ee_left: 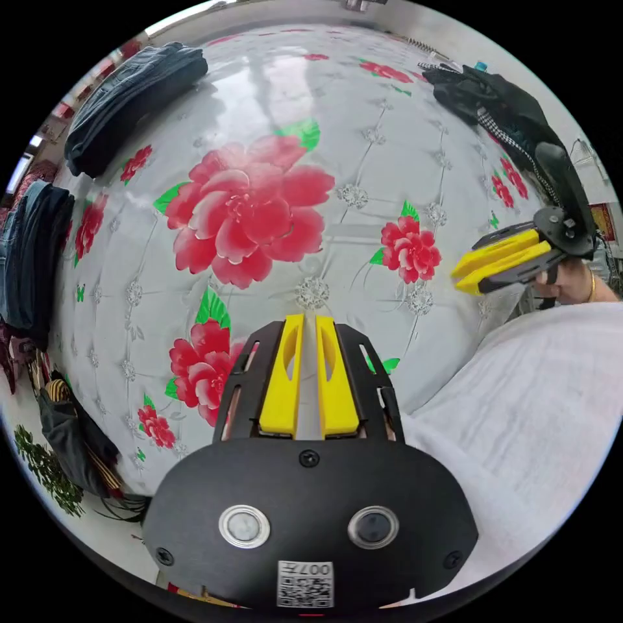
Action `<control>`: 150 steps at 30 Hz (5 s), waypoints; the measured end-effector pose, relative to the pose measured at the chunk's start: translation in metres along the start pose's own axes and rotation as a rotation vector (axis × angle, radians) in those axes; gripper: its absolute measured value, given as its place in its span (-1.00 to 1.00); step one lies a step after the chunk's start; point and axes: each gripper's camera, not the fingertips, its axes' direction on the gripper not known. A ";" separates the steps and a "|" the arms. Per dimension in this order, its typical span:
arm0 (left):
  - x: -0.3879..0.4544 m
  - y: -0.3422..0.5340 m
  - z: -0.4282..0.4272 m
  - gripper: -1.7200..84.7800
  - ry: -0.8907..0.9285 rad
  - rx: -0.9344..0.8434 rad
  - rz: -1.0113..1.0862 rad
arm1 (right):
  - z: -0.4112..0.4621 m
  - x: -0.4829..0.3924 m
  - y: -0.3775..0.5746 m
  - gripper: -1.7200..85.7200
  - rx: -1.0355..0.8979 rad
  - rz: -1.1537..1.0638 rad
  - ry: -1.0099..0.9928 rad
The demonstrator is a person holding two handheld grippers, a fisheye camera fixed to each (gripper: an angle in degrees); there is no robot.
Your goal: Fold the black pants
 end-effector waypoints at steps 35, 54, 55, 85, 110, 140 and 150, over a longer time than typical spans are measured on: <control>-0.006 0.078 -0.049 -0.97 0.025 0.146 -0.351 | -0.201 -0.188 0.035 -0.96 0.398 -0.630 0.690; -0.094 0.220 -0.073 -0.65 0.190 0.404 -0.372 | 0.021 -0.137 -0.030 -0.78 0.230 -0.198 0.296; -0.081 0.197 -0.074 -0.64 0.202 0.414 -0.282 | 0.018 -0.134 -0.036 -0.76 0.264 -0.181 0.310; -0.147 0.357 -0.141 -0.70 0.045 0.385 -0.747 | -0.102 -0.047 -0.027 -0.83 0.357 0.002 0.101; -0.093 0.269 -0.253 -0.98 -0.066 0.246 -0.531 | -0.249 0.036 0.039 -0.96 0.725 0.209 -0.004; -0.081 0.337 -0.216 -0.98 -0.072 0.213 -0.723 | -0.120 0.030 0.087 -0.95 0.593 0.554 0.244; -0.070 0.321 -0.192 -0.98 -0.067 0.157 -0.720 | -0.234 -0.138 0.181 -0.89 0.904 0.290 0.671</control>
